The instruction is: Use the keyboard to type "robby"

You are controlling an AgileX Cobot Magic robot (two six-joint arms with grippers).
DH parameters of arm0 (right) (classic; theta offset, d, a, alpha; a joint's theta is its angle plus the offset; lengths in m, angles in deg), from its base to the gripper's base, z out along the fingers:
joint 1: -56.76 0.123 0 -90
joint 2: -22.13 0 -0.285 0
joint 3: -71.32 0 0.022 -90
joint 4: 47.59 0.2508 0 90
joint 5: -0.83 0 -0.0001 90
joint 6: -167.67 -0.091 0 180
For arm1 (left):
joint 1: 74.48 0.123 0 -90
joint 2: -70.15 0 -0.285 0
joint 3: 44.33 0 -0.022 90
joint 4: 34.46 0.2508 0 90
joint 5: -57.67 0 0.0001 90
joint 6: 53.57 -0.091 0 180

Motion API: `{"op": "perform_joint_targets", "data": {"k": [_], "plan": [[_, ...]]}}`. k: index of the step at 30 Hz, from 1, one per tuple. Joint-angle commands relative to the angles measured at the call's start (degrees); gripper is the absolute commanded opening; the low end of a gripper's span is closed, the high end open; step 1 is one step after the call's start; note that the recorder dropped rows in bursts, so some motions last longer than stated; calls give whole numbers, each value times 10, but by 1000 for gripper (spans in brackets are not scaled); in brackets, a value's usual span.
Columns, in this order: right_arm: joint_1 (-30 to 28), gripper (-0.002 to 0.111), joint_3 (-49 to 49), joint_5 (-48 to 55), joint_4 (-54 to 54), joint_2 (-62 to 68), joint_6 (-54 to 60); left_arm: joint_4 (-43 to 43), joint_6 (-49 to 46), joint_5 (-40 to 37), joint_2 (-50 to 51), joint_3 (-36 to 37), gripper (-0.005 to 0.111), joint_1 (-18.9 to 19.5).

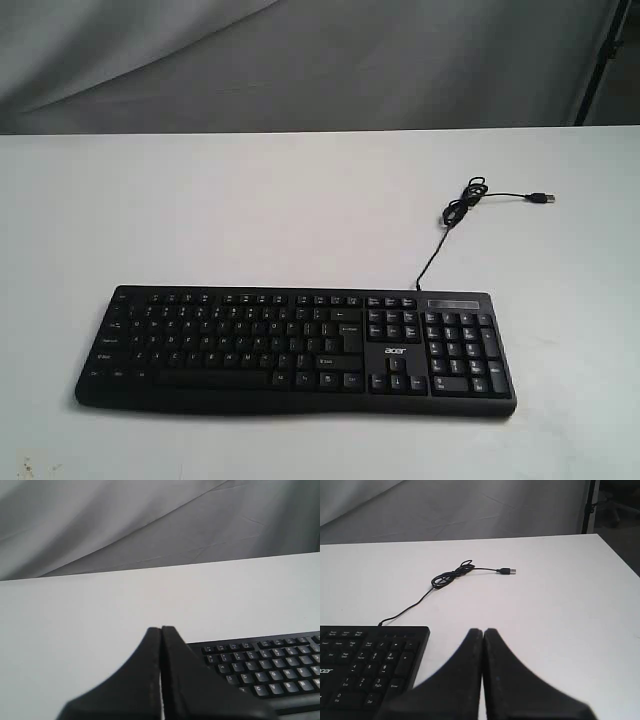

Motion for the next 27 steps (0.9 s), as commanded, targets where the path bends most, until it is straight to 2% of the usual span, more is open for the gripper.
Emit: {"op": "perform_joint_targets", "data": {"k": [1, 10, 13, 21, 27], "plan": [[2, 0, 1, -1, -4, -3, 0, 3, 2, 3, -2, 2, 0, -4], [2, 0, 1, -5, -4, -3, 0, 3, 2, 3, -2, 2, 0, -4], [2, 0, 1, -35, -4, -3, 0, 3, 2, 3, -2, 2, 0, -4], [2, 0, 1, -236, -4, -3, 0, 3, 2, 3, -2, 2, 0, -4], [2, 0, 1, -302, -4, -3, 0, 3, 2, 3, -2, 2, 0, -4]]}}
